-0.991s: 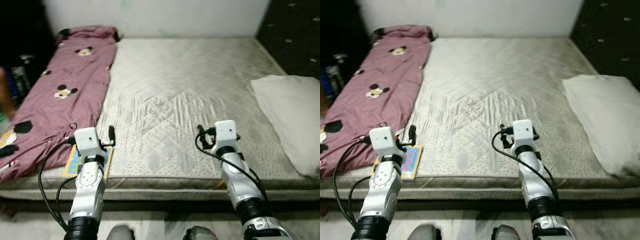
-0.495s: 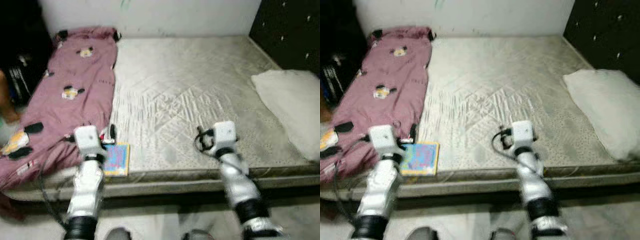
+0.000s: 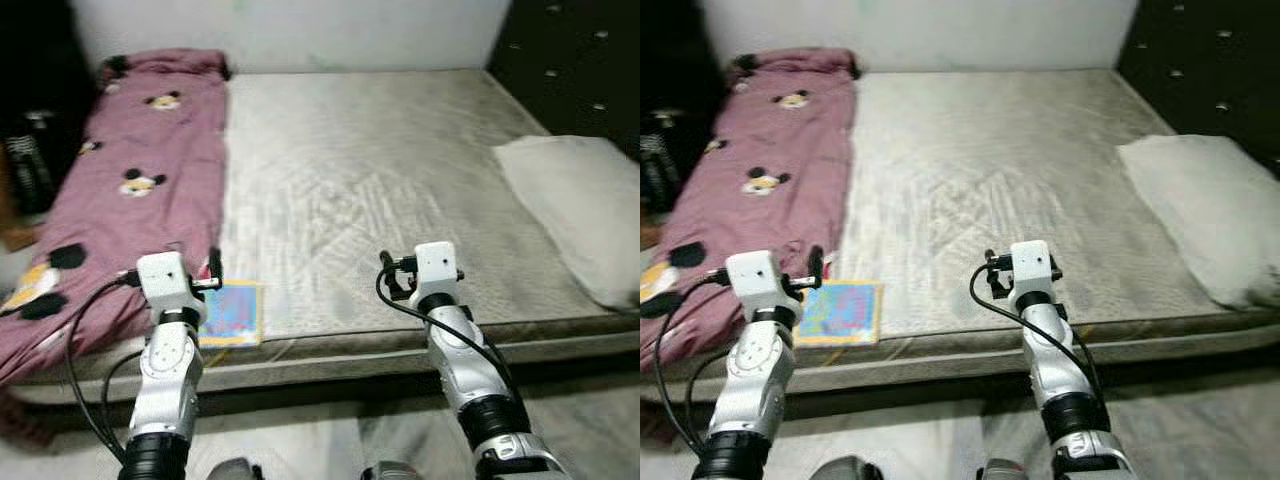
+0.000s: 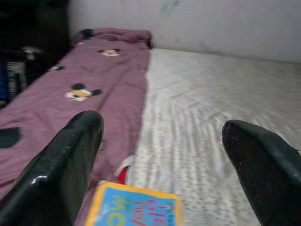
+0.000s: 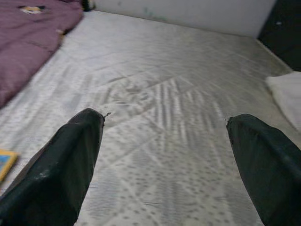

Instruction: Clean up the room

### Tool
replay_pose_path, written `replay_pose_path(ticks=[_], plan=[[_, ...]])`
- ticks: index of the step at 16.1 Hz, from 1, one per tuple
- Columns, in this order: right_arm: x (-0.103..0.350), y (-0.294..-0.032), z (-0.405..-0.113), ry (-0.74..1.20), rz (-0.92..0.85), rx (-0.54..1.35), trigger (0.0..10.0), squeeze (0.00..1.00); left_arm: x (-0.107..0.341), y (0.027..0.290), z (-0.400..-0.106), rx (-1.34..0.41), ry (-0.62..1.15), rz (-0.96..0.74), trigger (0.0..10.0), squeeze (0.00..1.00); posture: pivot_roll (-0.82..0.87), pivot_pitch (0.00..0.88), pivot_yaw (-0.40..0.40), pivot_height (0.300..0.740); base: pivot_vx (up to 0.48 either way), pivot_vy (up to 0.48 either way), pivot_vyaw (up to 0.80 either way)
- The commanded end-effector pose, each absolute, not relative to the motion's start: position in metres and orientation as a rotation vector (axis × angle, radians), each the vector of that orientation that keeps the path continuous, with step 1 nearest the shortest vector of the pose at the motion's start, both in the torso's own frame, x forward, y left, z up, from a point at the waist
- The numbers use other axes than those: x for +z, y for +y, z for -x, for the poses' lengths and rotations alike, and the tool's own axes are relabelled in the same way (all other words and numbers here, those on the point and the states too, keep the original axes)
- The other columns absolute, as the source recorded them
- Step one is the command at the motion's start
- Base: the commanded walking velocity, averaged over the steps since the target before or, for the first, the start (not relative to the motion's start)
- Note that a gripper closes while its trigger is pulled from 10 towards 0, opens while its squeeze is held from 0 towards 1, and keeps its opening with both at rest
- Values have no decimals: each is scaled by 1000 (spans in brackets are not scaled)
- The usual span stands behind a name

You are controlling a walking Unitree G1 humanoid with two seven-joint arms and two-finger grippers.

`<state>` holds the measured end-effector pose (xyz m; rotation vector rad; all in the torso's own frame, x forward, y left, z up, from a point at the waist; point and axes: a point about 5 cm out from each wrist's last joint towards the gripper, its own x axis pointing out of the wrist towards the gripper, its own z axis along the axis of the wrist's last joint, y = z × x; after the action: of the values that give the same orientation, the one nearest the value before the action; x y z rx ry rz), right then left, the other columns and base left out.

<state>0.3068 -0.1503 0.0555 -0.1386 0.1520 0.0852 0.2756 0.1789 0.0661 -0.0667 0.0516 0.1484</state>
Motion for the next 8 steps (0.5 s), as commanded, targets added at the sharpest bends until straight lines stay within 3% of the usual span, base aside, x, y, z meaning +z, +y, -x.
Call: replay_pose_path(ticks=[1, 8], plan=[[59, -150, -310, 145, 135, 86, 10000, 0, 69, 179, -277, 140, 40, 66, 10000, 0, -45, 0, 15, 740, 274, 0, 0], [58, -150, -309, 148, 134, 86, 10000, 0, 68, 178, -277, 134, 43, 63, 10000, 0, -46, 0, 16, 740, 273, 0, 0]])
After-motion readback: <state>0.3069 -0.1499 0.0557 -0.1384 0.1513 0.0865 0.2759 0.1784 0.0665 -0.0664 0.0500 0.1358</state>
